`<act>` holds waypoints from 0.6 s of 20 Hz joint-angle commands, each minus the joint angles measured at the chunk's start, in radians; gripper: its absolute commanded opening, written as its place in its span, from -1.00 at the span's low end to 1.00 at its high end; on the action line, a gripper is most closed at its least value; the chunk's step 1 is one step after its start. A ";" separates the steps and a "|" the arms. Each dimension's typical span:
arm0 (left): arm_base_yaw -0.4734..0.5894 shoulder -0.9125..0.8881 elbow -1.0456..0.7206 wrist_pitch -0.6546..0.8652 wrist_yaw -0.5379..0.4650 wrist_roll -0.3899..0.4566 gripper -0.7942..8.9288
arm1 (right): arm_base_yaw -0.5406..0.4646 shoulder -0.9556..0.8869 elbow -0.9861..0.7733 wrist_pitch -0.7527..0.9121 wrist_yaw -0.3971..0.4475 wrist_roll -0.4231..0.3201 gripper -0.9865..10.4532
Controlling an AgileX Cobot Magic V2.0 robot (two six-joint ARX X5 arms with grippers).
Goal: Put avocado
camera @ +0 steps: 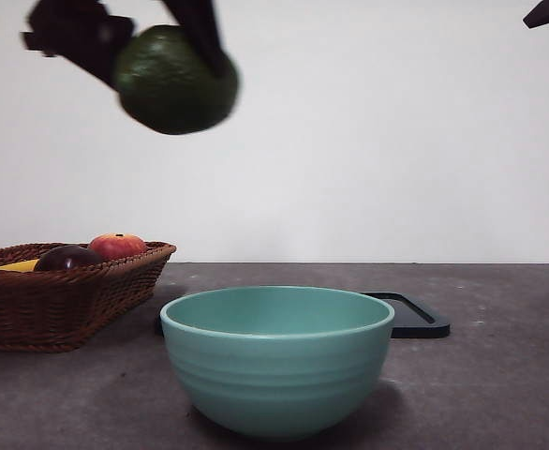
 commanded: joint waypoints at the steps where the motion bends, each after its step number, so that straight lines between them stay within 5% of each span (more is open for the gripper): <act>1: -0.068 0.041 0.023 0.031 -0.058 -0.015 -0.35 | 0.003 0.003 0.017 -0.008 -0.003 0.009 0.17; 12: -0.195 0.301 0.023 0.105 -0.167 -0.017 -0.35 | 0.003 -0.036 0.017 -0.034 -0.018 0.009 0.17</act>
